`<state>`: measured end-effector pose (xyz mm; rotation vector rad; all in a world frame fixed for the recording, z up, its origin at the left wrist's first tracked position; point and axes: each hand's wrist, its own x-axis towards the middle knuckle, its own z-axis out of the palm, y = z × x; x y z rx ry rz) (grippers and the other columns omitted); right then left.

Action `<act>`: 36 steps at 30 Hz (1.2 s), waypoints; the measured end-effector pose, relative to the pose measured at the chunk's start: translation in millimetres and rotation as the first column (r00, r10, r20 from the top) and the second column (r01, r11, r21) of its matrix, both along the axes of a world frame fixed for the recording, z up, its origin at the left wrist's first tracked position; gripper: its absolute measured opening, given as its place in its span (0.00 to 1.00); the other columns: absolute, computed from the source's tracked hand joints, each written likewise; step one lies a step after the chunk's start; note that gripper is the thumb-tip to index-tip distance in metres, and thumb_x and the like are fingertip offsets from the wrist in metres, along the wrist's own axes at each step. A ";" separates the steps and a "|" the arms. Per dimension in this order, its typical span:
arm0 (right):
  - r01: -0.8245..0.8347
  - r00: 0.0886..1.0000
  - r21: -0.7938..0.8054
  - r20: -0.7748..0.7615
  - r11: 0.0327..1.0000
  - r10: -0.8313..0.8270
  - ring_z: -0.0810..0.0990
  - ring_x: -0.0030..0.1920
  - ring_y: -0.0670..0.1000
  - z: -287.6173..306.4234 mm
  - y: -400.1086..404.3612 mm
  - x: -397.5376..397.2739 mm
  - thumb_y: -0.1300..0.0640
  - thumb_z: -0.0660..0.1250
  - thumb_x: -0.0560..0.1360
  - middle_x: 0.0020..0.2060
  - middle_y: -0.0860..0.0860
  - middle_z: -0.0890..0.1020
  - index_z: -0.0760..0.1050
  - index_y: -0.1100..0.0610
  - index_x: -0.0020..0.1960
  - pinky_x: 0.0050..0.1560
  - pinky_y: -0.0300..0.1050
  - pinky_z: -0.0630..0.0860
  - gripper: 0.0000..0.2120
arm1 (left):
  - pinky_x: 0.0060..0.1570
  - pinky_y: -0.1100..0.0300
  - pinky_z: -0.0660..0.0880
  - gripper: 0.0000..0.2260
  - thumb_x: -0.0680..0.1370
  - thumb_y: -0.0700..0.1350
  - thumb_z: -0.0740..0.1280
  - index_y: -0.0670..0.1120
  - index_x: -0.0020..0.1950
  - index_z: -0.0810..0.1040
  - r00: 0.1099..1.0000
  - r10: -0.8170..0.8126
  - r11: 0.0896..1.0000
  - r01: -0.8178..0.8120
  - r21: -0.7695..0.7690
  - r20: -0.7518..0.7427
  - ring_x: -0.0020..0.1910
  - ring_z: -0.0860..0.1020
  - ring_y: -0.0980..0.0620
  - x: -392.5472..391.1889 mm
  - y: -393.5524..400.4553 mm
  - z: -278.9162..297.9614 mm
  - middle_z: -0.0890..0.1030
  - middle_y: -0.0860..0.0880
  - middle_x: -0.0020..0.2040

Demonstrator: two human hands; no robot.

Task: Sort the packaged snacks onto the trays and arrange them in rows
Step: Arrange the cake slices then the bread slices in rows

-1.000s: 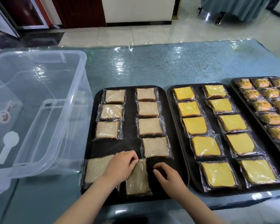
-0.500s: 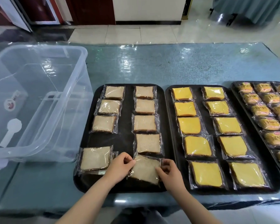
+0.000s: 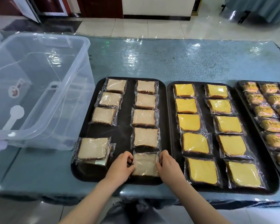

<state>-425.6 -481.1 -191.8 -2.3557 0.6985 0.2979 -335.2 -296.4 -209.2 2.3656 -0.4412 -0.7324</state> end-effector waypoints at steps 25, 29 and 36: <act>-0.133 0.991 0.240 0.004 0.962 0.136 0.78 0.53 0.47 12.5 129.2 96.3 0.50 0.64 0.77 0.54 0.47 0.79 0.69 0.51 0.63 0.53 0.39 0.72 0.16 | 0.71 0.54 0.61 0.29 0.75 0.59 0.55 0.47 0.74 0.67 0.910 -0.267 0.947 0.186 0.261 0.319 0.72 0.66 0.48 117.0 123.0 13.8 0.69 0.48 0.72; -0.006 1.000 0.294 0.010 0.956 0.003 0.78 0.53 0.46 3.3 147.5 106.6 0.46 0.66 0.76 0.54 0.48 0.80 0.70 0.52 0.65 0.56 0.40 0.73 0.20 | 0.69 0.55 0.61 0.38 0.69 0.66 0.46 0.50 0.75 0.63 0.893 -0.362 0.904 0.268 0.332 0.267 0.71 0.66 0.49 123.7 127.0 16.2 0.69 0.51 0.71; -0.009 0.994 0.249 -0.105 0.969 0.037 0.77 0.43 0.44 4.0 151.1 102.9 0.44 0.69 0.74 0.43 0.44 0.78 0.71 0.50 0.52 0.43 0.36 0.71 0.13 | 0.68 0.54 0.61 0.28 0.74 0.65 0.64 0.54 0.69 0.68 0.842 -0.517 0.804 0.415 0.426 0.154 0.67 0.68 0.50 133.8 125.5 21.7 0.72 0.54 0.66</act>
